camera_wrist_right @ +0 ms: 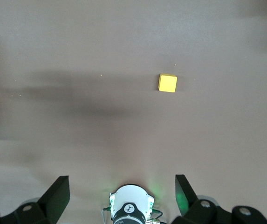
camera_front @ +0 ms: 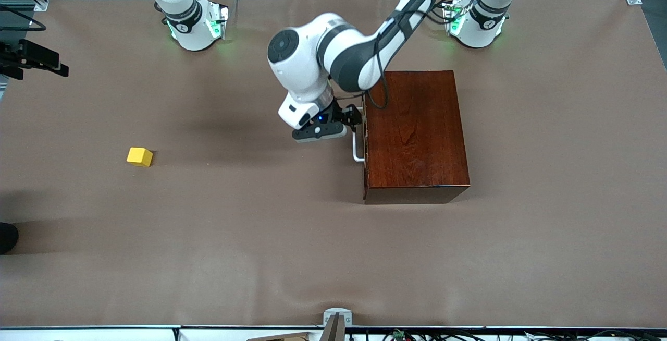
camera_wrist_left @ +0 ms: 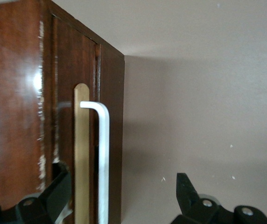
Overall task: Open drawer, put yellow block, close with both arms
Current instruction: 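Reach the left gripper to the white drawer handle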
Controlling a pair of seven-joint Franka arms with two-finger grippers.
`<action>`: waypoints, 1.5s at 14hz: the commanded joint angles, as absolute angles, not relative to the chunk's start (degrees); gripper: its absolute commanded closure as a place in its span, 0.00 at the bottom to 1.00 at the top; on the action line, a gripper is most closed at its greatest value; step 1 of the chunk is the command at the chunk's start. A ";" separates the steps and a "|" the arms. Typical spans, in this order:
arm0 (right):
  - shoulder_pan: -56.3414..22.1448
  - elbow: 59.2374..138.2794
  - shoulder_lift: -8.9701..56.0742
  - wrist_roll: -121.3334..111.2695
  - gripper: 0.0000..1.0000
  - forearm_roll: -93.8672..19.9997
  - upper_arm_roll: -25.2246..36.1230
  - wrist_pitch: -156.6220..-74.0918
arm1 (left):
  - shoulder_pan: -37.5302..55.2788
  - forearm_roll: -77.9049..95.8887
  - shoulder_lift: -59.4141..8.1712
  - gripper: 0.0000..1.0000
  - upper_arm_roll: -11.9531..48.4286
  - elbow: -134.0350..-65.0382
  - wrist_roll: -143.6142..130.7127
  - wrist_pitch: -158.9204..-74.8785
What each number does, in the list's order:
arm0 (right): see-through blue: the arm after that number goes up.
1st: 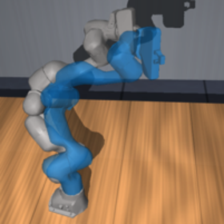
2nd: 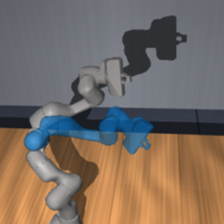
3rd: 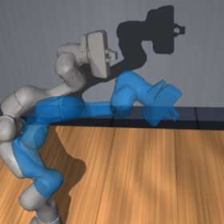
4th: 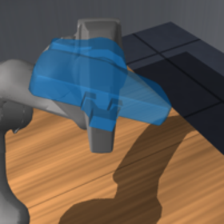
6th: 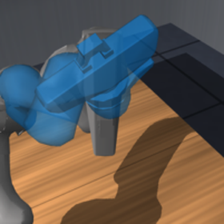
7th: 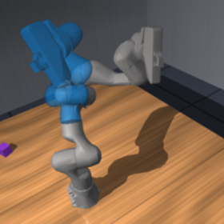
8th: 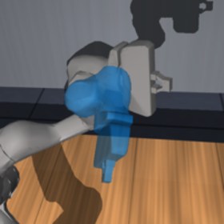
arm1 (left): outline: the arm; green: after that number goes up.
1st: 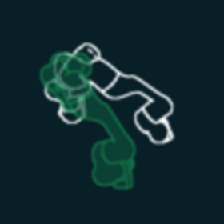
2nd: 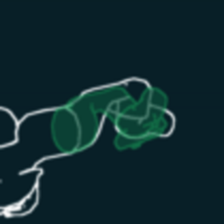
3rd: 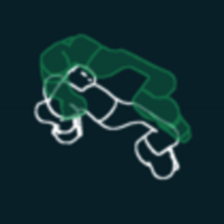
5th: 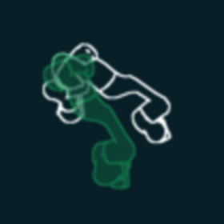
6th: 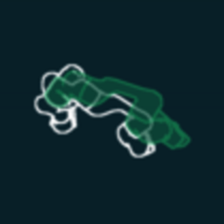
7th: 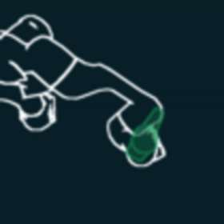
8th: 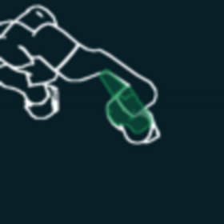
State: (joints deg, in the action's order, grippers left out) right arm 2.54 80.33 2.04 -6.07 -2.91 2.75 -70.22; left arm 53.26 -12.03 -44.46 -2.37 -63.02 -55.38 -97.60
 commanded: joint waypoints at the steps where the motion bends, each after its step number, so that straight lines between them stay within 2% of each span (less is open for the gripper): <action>1: 3.60 79.98 2.20 -6.15 0.00 -2.99 2.02 -69.96 | 55.19 -13.45 -47.19 0.00 -3.78 -60.90 -56.60 -96.77; 12: 3.60 79.98 2.28 -6.15 0.00 -2.90 2.11 -70.05 | 55.63 -13.36 -50.62 0.00 -3.78 -61.17 -60.56 -92.81; 18: 3.60 79.98 2.29 -6.07 0.00 -2.90 2.11 -69.96 | 55.46 -12.83 -51.15 0.00 -3.78 -60.65 -61.17 -97.02; 21: 3.60 79.98 2.29 -6.15 0.00 -2.90 2.02 -70.05 | 55.46 -12.74 -51.15 0.00 -3.60 -60.64 -64.59 -101.76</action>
State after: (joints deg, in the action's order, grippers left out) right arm 2.54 80.33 2.11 -6.08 -2.91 2.76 -70.22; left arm 55.10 -12.03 -49.87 -3.60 -63.04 -62.24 -97.92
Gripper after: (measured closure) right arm 0.000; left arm 0.000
